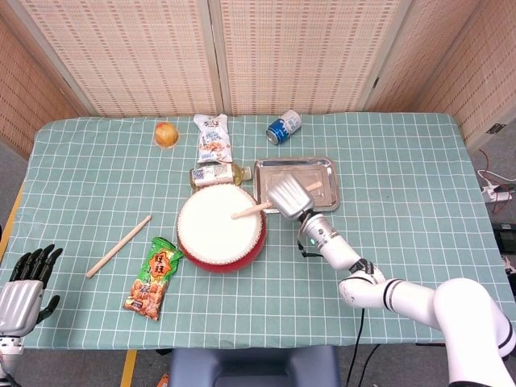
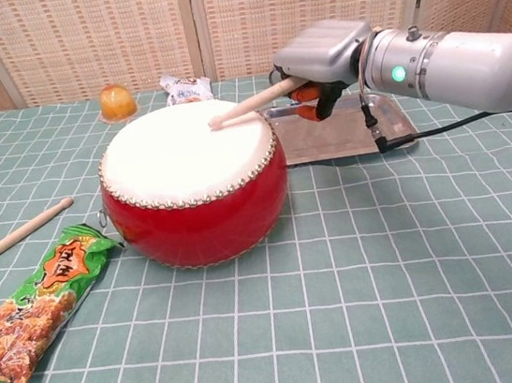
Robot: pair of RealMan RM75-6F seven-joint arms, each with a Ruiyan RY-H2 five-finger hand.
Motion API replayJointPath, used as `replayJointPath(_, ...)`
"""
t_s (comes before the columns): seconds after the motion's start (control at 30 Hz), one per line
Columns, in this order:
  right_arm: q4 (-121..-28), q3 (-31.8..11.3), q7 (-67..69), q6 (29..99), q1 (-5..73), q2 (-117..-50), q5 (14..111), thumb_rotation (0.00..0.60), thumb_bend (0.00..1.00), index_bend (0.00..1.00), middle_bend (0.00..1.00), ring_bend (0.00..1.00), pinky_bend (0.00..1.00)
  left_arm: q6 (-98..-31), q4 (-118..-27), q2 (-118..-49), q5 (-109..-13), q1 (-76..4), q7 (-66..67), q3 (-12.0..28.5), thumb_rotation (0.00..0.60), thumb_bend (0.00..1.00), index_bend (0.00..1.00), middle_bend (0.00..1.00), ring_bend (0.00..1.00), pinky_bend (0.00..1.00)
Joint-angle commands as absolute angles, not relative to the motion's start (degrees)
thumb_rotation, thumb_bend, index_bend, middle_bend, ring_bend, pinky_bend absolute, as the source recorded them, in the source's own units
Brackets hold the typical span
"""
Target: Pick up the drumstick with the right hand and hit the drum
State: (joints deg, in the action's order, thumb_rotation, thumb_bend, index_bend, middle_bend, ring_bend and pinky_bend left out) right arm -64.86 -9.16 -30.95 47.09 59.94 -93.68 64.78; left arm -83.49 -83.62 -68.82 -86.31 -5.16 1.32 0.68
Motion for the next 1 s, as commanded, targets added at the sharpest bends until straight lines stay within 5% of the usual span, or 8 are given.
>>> replayJointPath(0.03,-64.4,-9.4,-30.6,48.6,59.5,-93.9,65.8,0.600,0.49,1.00,0.96,1.00,1.00,-83.5,-83.6,-68.8,-86.3,-5.2,1.2,0.7,0.600,0.27,0.00,0.00,0.00,0.01)
replayJointPath(0.33,-71.5,-18.8,-8.8,50.6,55.3,-93.8,60.2,0.600,0.49,1.00,0.96,1.00,1.00,-83.7,-83.2,-69.0,-86.7,-5.2,0.8,0.7,0.600,0.27,0.00,0.00,0.00,0.01)
replayJointPath(0.73,-61.0,-7.7,-28.8,47.9,58.7,-95.9,70.1,0.600,0.49,1.00,0.96,1.00,1.00,-83.4,-83.3,-69.0,-86.4,-5.3,1.2,0.7,0.600,0.27,0.00,0.00,0.00,0.01)
replayJointPath(0.87,-61.0,-8.7,-29.0,48.9,58.4,-96.5,69.7,0.600,0.49,1.00,0.96,1.00,1.00,-83.4,-83.3,-69.0,-86.3,-5.2,1.3,0.6,0.600,0.27,0.00,0.00,0.00,0.01)
replayJointPath(1.0,-63.9,-14.4,-15.2,54.4,56.1,-97.2,69.1,0.600,0.49,1.00,0.96,1.00,1.00,-83.4,-83.2,-69.0,-86.2,-5.2,1.3,0.7,0.600,0.27,0.00,0.00,0.00,0.01)
